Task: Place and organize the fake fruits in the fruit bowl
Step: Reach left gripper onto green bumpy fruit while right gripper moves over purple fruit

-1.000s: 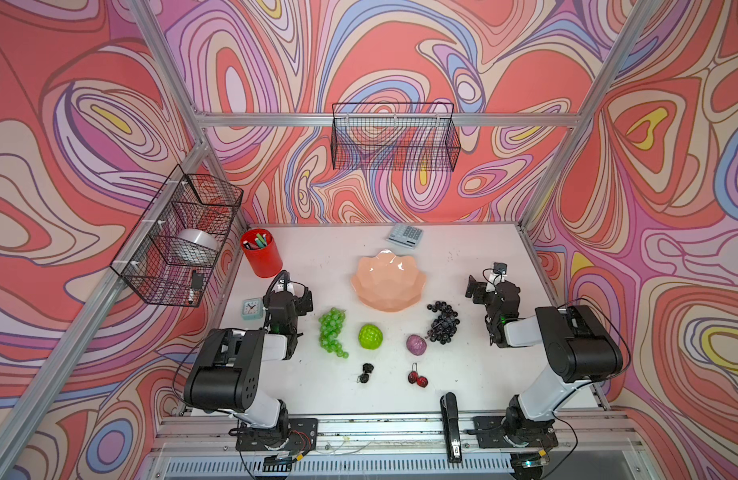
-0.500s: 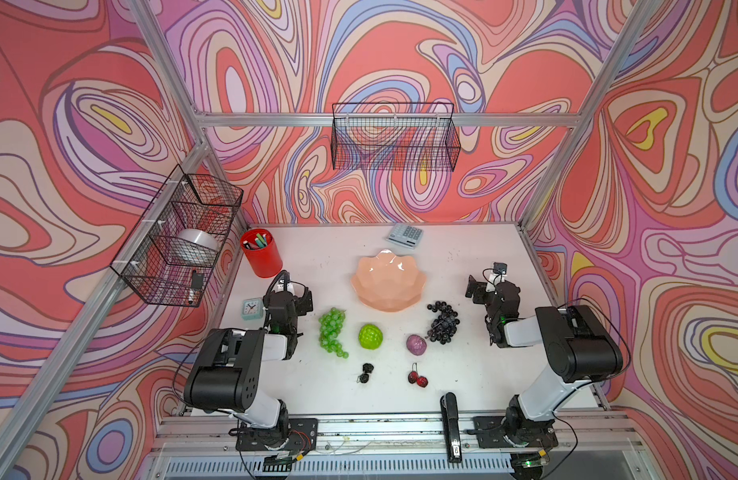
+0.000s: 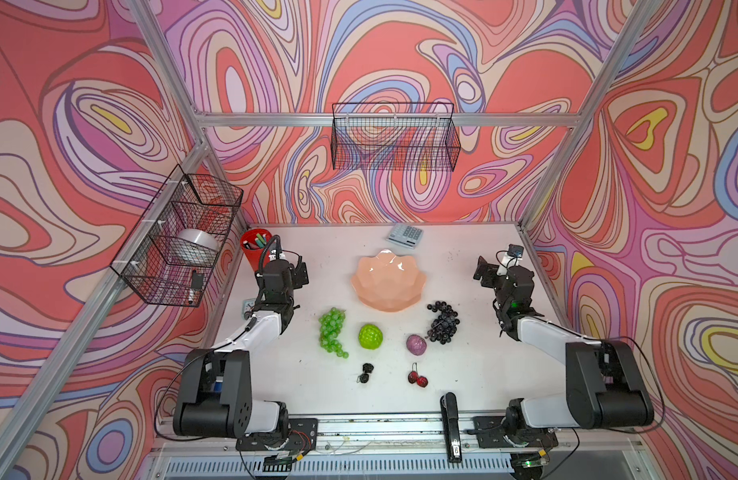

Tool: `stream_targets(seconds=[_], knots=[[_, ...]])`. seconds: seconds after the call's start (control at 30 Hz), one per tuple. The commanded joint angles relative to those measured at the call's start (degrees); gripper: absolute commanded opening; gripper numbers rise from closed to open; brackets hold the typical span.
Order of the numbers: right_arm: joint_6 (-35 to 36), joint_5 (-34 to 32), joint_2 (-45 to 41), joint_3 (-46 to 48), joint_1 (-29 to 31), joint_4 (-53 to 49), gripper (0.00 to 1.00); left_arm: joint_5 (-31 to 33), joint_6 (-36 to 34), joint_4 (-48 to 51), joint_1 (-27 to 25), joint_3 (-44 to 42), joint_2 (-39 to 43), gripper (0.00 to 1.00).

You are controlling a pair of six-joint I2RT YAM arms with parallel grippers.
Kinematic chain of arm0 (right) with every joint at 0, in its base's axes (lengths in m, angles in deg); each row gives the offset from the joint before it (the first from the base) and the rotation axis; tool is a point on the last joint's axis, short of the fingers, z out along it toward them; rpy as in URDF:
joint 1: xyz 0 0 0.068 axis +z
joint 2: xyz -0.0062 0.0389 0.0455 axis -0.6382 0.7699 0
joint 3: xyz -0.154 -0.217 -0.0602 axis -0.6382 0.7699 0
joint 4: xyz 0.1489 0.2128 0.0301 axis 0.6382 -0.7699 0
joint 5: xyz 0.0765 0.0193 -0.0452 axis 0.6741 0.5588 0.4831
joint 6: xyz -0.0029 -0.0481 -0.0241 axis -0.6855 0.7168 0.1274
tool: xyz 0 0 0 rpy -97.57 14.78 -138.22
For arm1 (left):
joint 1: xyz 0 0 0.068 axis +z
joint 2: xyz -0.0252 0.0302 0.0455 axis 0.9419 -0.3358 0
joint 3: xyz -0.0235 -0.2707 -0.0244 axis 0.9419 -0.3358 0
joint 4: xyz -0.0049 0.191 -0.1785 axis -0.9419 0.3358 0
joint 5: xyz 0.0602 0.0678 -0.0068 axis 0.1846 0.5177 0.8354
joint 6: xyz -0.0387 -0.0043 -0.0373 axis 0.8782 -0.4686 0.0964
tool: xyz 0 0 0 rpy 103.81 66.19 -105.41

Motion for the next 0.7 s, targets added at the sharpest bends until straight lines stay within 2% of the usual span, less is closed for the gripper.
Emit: stream_targets(seconds=[0.0,0.1,0.17,0.27,0.33,0.5,0.63,0.67], knots=[[-5.4,2.9,-3.4,-6.9,-0.1,-18.9,0.92,2.5,9.3,25.1,-0.7,7.0,1.6,1.0],[-6.9,6.5,-4.1,-12.8,0.5,-30.5,0.87,2.3,13.9,38.6,-2.7,12.9,2.1,1.0],[-7.2,6.4,-4.7,-15.4,2.9,-36.6,0.85,-1.2,13.8,43.1,-4.3,14.9,2.7,0.97],[-9.3,7.4,-6.8,-17.8,6.7,-44.7,0.8,-2.7,16.2,50.8,-8.3,17.6,3.9,0.95],[-9.3,6.9,-8.0,-19.2,11.0,-50.4,0.78,-5.3,17.0,54.9,-11.2,18.2,5.3,0.91],[-11.0,4.9,-10.0,-19.2,19.3,-62.1,0.73,-9.4,19.5,58.8,-17.2,14.9,9.3,0.89],[-12.9,4.0,-12.6,-17.6,22.2,-66.4,0.7,-11.6,21.0,59.9,-20.2,11.6,11.4,0.87],[-13.3,3.9,-12.7,-17.5,22.5,-66.9,0.69,-12.5,21.1,59.8,-20.5,11.0,11.6,0.84]])
